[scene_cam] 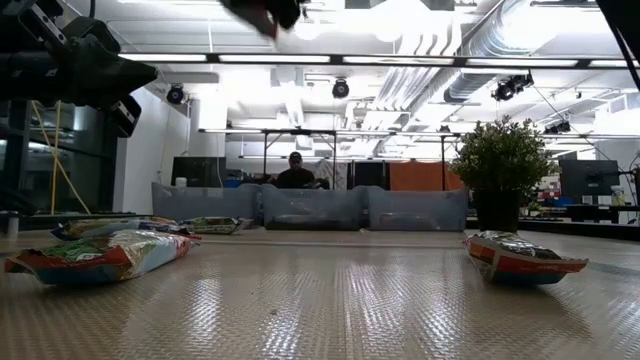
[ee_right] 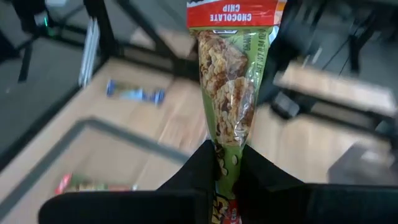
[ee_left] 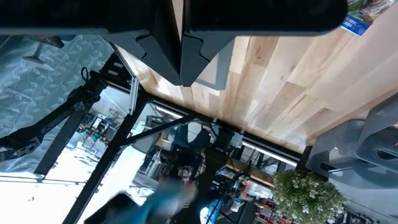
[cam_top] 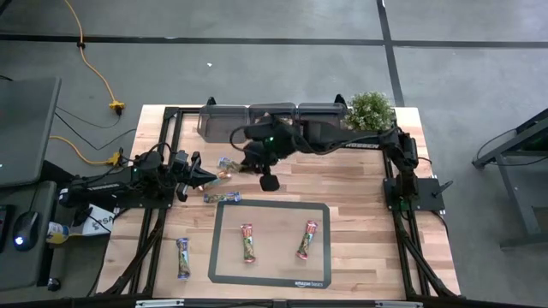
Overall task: Pick and place Granola Bars by type
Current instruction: Put the red granola bar into the right black bin
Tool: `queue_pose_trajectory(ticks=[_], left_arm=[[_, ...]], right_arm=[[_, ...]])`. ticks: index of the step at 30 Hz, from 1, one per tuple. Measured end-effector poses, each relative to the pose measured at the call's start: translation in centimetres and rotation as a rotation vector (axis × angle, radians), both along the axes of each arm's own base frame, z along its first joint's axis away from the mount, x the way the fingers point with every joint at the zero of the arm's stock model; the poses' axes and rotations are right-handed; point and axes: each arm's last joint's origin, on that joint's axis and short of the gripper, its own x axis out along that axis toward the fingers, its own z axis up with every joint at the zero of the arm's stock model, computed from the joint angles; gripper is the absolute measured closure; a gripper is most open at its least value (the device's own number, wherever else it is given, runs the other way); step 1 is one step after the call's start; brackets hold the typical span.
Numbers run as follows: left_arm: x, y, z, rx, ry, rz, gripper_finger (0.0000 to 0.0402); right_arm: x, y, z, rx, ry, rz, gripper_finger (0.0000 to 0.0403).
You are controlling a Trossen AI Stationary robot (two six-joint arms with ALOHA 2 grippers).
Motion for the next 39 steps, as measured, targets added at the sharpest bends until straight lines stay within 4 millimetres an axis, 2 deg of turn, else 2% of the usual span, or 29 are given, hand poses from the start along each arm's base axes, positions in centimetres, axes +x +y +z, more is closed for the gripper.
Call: queue_pose_trajectory(ticks=[8,12,16,21,27,34,39], left_arm=[[0.0,0.0,0.0,0.000,0.000,0.000,0.0401],[0.0,0.0,0.0,0.000,0.000,0.000,0.0401],[0.0,0.0,0.0,0.000,0.000,0.000,0.0401],[0.0,0.0,0.0,0.000,0.000,-0.001,0.0401],[0.0,0.0,0.0,0.000,0.000,-0.003,0.0401],[0.0,0.0,0.0,0.000,0.000,-0.003,0.0401],[0.0,0.0,0.0,0.000,0.000,-0.003,0.0401]], right_arm=[[-0.9,0.1,6.7,-0.013,-0.204,0.001,0.0375],[-1.6,0.1,9.1,-0.018,-0.281,0.001,0.0372],[-2.2,0.1,10.6,-0.022,-0.332,0.001,0.0375],[-2.6,0.0,11.8,-0.056,-0.370,-0.042,0.0377],[-3.1,-1.5,12.6,-0.208,-0.407,-0.243,0.0372],[-3.7,-4.1,13.0,-0.342,-0.387,-0.539,0.0378],[-4.6,-7.0,12.5,-0.444,-0.284,-0.803,0.0375]])
